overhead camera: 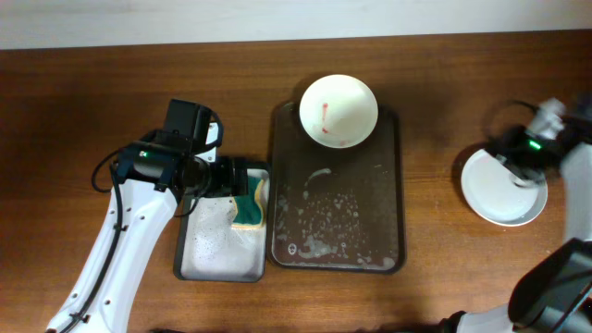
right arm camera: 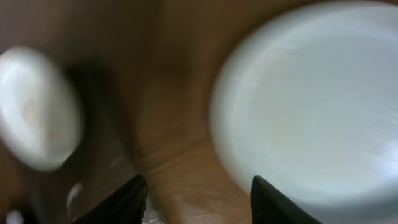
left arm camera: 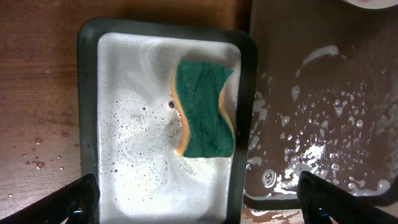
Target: Clean dirty plates on tray and stack at the side
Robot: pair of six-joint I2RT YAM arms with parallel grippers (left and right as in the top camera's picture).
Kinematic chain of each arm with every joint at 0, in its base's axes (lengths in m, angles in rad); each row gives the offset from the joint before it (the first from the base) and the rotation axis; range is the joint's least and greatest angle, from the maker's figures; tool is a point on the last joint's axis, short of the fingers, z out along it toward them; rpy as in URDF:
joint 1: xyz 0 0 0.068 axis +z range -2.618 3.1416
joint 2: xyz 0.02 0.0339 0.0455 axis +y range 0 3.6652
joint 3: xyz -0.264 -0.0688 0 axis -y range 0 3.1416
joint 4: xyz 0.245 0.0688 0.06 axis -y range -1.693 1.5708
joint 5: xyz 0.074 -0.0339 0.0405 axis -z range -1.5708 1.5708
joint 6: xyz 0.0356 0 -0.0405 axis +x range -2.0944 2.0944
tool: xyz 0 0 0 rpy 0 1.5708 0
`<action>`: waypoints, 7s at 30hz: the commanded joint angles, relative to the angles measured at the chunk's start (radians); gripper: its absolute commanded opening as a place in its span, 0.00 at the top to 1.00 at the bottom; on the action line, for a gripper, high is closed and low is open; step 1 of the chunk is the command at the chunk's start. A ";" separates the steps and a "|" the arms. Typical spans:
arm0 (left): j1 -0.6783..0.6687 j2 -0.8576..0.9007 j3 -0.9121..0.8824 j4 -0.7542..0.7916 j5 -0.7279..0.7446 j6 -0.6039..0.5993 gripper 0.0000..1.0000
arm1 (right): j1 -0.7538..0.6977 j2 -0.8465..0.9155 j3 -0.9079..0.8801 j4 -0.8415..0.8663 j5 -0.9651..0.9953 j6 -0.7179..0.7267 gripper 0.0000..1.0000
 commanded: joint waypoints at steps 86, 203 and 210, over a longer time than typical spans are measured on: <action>-0.117 0.321 -0.156 0.104 0.014 -0.157 0.37 | 0.643 0.138 -0.322 0.192 0.322 0.073 0.96; -0.369 0.586 0.658 -0.270 -0.249 -0.320 1.00 | 0.644 0.037 -0.318 0.099 0.318 0.143 0.96; -0.209 0.325 0.610 -0.513 -0.269 -0.230 1.00 | 0.673 -0.252 -0.316 0.034 0.473 0.117 0.96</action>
